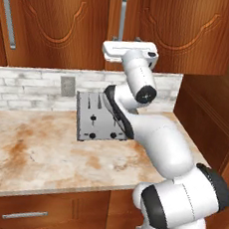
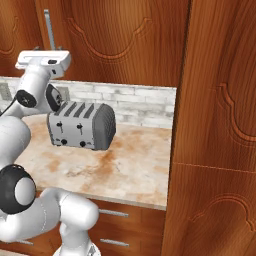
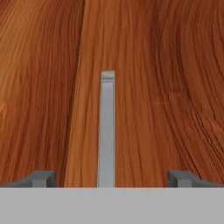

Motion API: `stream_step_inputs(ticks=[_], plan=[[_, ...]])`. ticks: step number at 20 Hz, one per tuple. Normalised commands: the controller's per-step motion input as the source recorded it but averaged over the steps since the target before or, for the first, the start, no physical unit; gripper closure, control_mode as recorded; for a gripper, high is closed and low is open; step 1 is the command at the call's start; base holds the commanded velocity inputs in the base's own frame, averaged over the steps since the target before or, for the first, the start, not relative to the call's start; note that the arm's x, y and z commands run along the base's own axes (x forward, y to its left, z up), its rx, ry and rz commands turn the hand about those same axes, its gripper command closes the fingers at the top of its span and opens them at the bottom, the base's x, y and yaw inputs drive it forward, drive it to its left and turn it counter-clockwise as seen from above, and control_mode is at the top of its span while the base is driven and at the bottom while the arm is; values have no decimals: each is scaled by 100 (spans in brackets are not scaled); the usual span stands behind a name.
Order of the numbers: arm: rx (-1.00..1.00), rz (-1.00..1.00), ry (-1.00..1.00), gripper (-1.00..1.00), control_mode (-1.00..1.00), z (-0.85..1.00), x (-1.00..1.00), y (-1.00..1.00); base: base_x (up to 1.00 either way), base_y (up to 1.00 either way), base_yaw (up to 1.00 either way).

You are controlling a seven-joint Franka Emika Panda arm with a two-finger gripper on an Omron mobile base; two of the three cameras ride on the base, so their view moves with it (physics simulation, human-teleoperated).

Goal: Get the candle and the beer from the cabinet and move them to the dining counter.

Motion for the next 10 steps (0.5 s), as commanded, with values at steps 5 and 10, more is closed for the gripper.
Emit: stream_step_inputs(ticks=[5, 10], plan=[[0, 0, 0, -100, -100, 0, 38, 16, 0, 0, 0], [0, 0, 0, -100, -100, 2, 31, 12, 0, 0, 0]])
